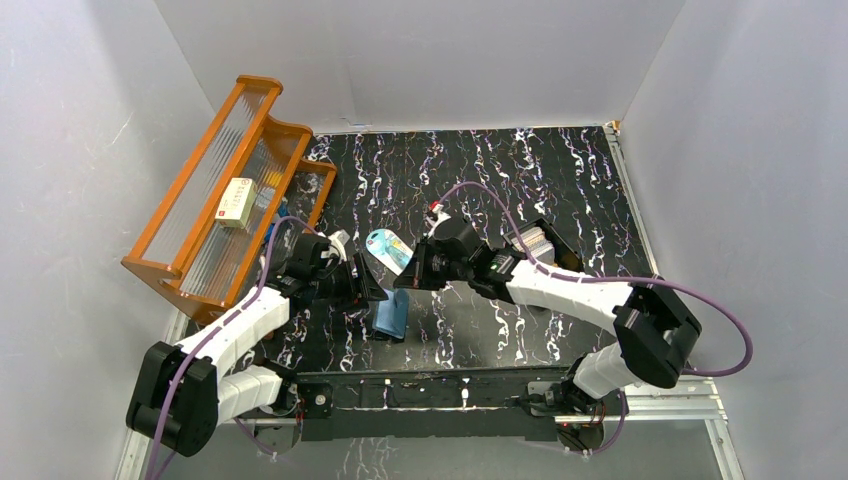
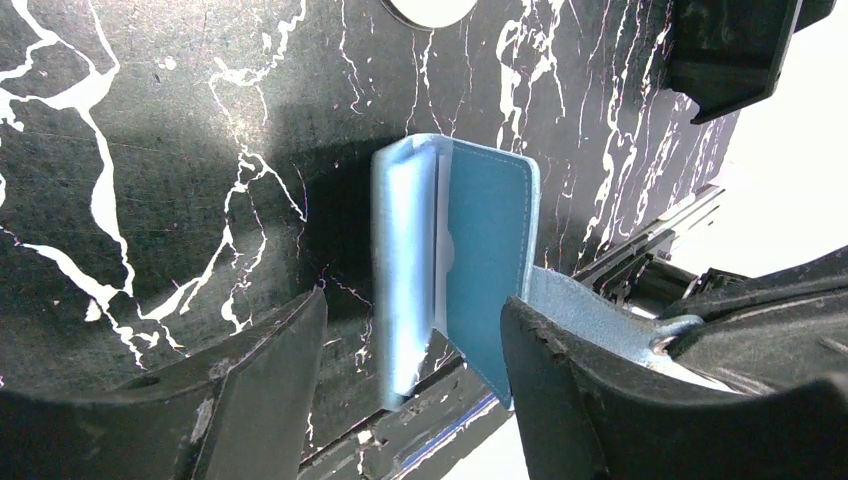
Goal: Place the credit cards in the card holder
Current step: Open the card holder at the center of the board.
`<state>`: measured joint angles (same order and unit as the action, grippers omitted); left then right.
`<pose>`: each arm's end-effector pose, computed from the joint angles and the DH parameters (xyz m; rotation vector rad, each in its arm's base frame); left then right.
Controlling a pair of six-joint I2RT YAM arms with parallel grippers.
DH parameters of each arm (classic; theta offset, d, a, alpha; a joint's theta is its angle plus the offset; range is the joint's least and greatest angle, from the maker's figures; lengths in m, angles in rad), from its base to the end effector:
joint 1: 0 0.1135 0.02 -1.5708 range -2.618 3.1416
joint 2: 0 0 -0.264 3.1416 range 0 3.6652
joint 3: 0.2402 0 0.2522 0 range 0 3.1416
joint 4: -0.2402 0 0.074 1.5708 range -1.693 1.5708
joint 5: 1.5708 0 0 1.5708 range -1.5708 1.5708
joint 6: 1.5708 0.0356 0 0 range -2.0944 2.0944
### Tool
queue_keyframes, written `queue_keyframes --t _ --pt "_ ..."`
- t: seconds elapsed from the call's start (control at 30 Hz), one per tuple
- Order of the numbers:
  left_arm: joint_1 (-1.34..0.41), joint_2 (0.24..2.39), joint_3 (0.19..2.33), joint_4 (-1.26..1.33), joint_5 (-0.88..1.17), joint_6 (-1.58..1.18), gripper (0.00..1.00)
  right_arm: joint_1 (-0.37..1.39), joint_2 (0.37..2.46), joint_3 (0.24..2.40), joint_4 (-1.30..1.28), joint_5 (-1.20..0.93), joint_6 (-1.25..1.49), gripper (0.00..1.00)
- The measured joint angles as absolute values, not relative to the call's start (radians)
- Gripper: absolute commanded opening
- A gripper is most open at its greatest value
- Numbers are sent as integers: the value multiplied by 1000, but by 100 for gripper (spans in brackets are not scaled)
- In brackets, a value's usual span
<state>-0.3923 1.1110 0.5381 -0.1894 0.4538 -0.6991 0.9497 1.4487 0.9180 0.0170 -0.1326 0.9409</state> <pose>0.1954 -0.0977 0.1945 -0.1367 2.4856 -1.0390 0.1851 0.2668 0.2496 -0.1014 2.3477 1.2029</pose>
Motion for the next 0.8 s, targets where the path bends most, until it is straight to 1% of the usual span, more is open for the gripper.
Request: queue_keyframes --t 0.3,0.6,0.8 --pt "-392 1112 538 -191 436 -699 61 878 1402 826 -34 -123 930 0" --pt "-392 1159 538 -190 427 -692 62 820 1329 723 -84 -106 905 0" --pt "-392 1174 534 -148 452 -696 62 811 1298 715 -106 -99 888 0"
